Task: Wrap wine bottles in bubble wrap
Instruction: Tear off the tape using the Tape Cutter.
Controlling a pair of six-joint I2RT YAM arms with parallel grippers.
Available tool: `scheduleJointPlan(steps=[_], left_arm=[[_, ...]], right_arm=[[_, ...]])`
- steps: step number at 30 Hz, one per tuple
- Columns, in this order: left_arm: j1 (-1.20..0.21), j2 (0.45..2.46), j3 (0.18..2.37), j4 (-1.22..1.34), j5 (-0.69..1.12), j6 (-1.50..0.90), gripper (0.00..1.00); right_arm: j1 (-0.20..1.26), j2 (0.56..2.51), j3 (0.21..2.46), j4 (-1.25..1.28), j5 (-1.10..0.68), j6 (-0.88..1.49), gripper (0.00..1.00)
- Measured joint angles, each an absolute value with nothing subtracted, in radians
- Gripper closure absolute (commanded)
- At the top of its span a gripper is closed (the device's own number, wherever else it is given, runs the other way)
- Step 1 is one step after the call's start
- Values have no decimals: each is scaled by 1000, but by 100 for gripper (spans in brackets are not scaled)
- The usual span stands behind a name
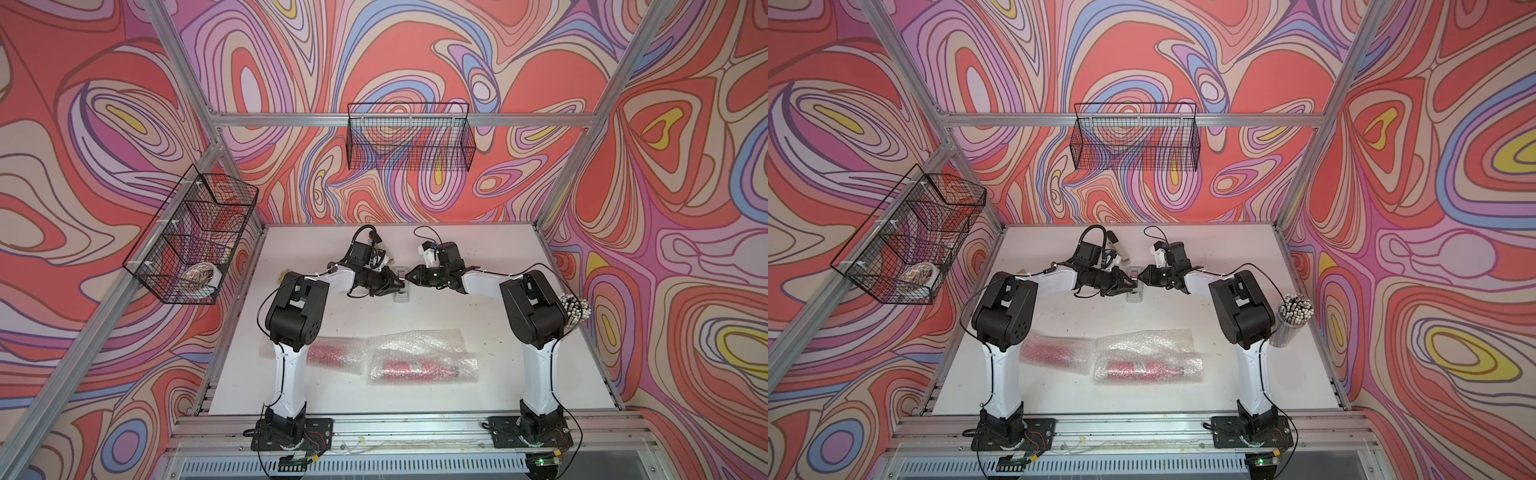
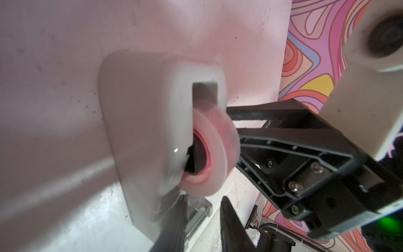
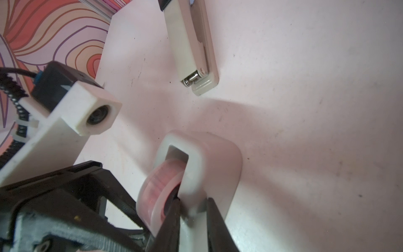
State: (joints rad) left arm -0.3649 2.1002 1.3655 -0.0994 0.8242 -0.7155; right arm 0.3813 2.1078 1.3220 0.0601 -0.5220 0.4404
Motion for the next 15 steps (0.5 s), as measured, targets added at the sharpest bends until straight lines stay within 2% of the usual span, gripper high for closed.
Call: scheduleJointPlan(steps=[9, 15], left_arm=[[-365, 2108, 1370, -101, 838, -719, 84], [-365, 2120, 1379, -108, 838, -718, 99]], right_arm=[[381, 2108, 1322, 60, -523, 443, 78], [381, 2107, 1317, 68, -522, 443, 79]])
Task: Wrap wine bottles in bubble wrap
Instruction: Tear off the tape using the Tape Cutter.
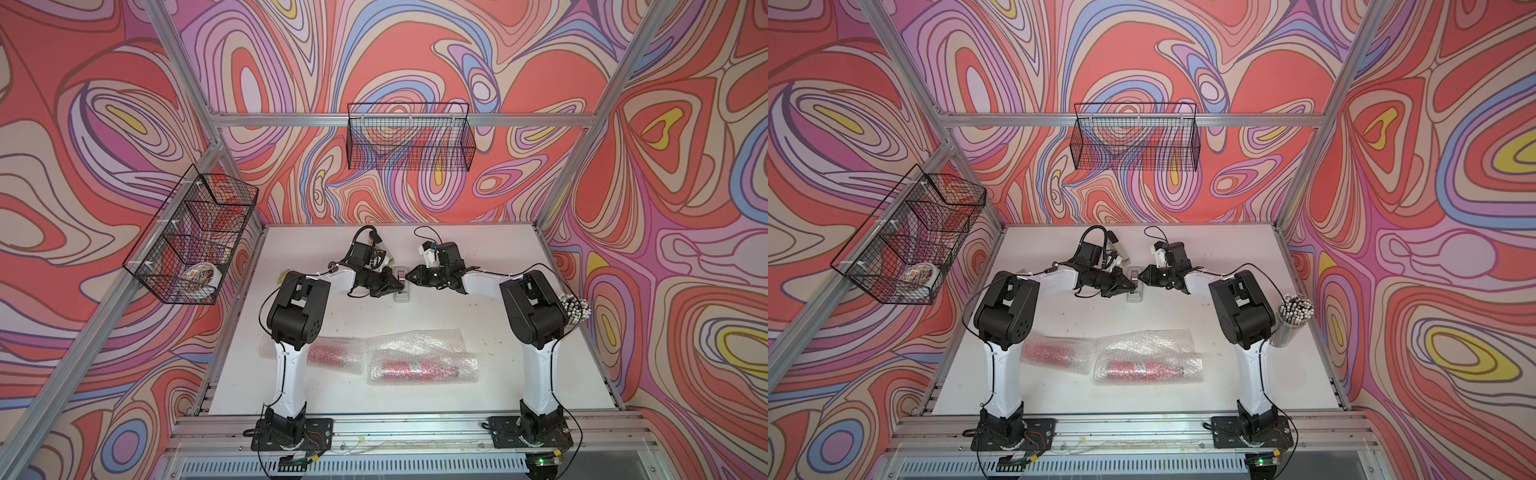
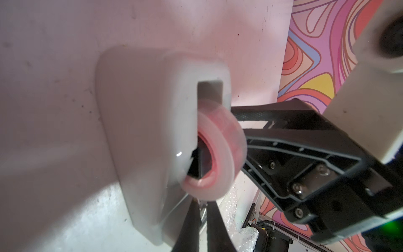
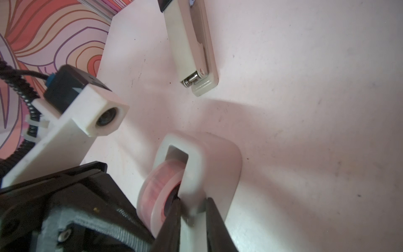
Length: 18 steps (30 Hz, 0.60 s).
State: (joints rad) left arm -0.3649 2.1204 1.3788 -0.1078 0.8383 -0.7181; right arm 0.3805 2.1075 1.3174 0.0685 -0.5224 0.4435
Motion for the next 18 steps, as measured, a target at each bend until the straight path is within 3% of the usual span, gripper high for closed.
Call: scheduleJointPlan(steps=[18], left_arm=[[-380, 2079, 1359, -137, 837, -692, 100]], right_arm=[[381, 2102, 1316, 64, -514, 445, 81]])
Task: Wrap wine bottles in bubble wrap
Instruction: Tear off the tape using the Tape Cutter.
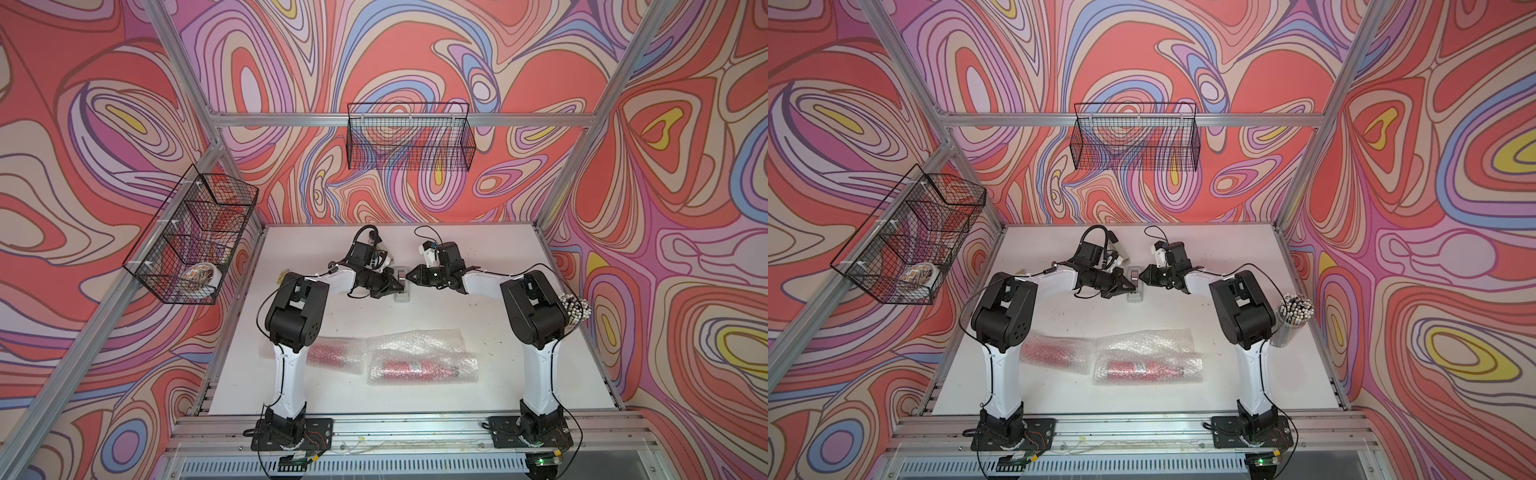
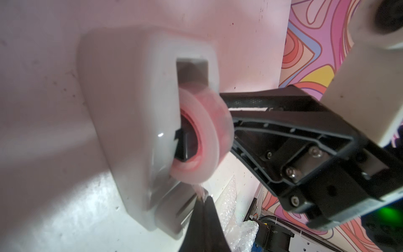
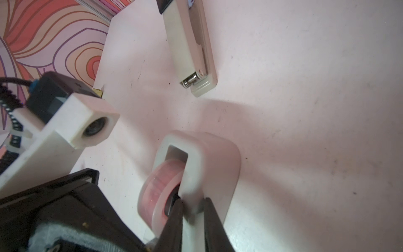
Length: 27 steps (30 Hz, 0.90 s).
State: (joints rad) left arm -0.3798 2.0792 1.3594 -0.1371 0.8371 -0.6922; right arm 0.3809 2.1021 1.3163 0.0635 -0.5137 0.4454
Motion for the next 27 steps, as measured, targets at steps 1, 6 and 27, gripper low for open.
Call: scheduleJointPlan(steps=[1, 6, 27], left_arm=[[-381, 2077, 1359, -137, 838, -692, 100], [-383, 2050, 1326, -126, 837, -692, 100], [-422, 1908, 1174, -204, 835, -654, 69]], right_arm=[[381, 2102, 1316, 64, -513, 445, 81], [381, 2102, 1316, 64, -513, 446, 81], [381, 2100, 1311, 68, -511, 445, 80]])
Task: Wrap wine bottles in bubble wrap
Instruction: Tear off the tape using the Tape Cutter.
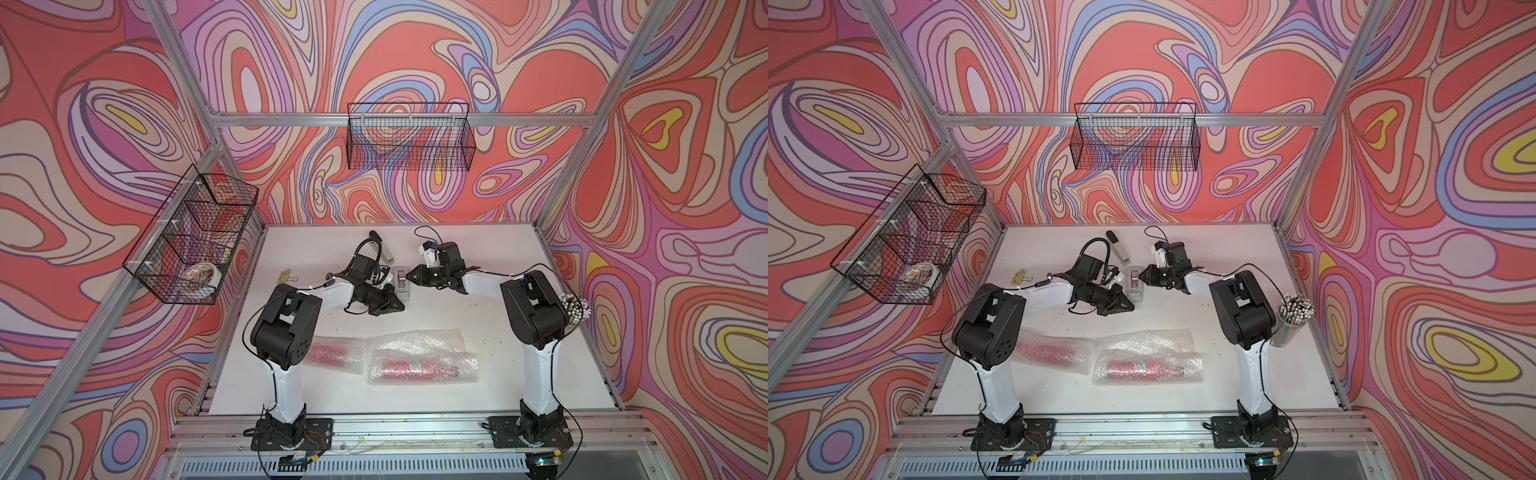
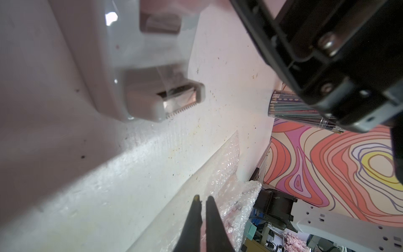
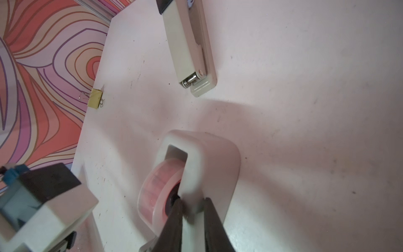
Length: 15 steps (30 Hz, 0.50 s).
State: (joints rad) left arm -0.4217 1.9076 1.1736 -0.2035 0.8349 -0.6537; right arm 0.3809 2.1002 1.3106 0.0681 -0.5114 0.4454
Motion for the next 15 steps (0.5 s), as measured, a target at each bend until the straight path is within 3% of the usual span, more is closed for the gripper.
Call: scheduleJointPlan(steps=[4, 15], left_arm=[[-400, 1894, 1230, -231, 799, -646, 53], [-380, 1988, 1413, -291, 737, -649, 47]], right_arm=[[381, 2100, 1311, 68, -510, 446, 80], [381, 2100, 1310, 72, -511, 451, 80]])
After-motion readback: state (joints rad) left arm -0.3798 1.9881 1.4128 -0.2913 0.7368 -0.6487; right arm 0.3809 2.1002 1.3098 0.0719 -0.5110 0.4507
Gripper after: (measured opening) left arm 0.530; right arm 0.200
